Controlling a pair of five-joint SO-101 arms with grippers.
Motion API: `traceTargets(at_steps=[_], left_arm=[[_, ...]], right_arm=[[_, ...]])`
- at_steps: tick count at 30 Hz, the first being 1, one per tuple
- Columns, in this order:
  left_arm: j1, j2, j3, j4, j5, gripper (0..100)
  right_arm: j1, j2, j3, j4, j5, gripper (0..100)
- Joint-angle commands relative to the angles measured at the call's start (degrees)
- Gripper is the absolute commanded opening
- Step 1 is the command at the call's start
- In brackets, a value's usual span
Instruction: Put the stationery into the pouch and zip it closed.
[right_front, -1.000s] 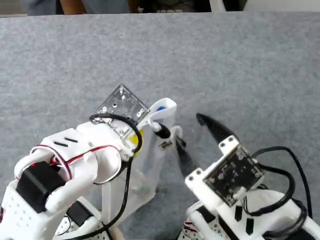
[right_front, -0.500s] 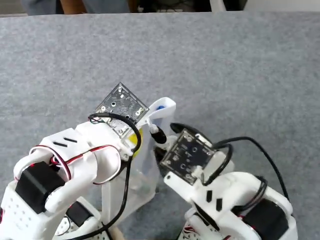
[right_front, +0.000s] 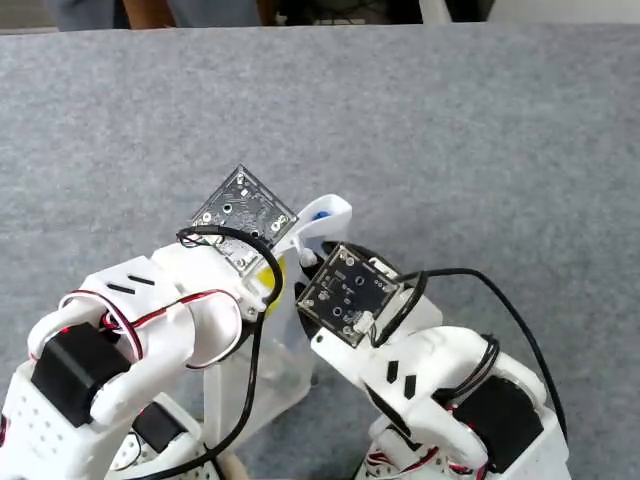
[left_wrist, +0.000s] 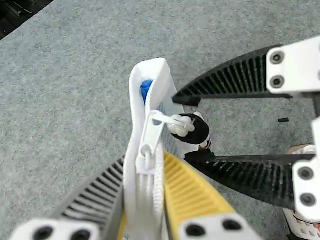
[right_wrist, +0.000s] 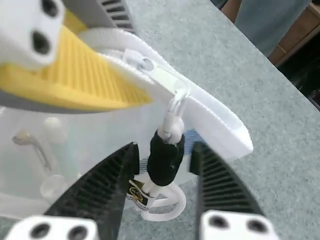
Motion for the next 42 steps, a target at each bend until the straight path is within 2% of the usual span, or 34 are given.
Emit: traceTargets(at_steps=[1, 4, 15, 21, 30, 37, 42], left_arm=[[-0.2, -0.3, -0.3, -1.4, 0.4, 3], [-0.2, -0.3, -0.3, -1.4, 0.4, 3], [-0.2, -0.4, -0.3, -1.4, 0.4, 3], [-0.2, -0.4, -0.3, -1.4, 0.4, 3], [-0.2, -0.6, 0.4, -1.3, 0.4, 3], [-0.2, -0.7, 0.7, 1.4, 0.4, 3], [-0.1, -0.8, -1.4, 3.2, 0.4, 3]], right_arm=[[-0.4, -0.1, 0.0, -1.3, 0.0, 6.7], [-0.4, -0.1, 0.0, -1.3, 0.0, 1.3], [-0.2, -0.1, -0.2, -1.3, 0.0, 1.4], [4.5, -0.2, -0.4, -1.8, 0.0, 1.3], [4.9, -0.2, -5.5, -2.1, 0.3, 1.2], [5.1, -0.2, -12.1, 1.1, 6.6, 1.2], [11.3, -0.2, -13.1, 0.4, 11.3, 1.2]])
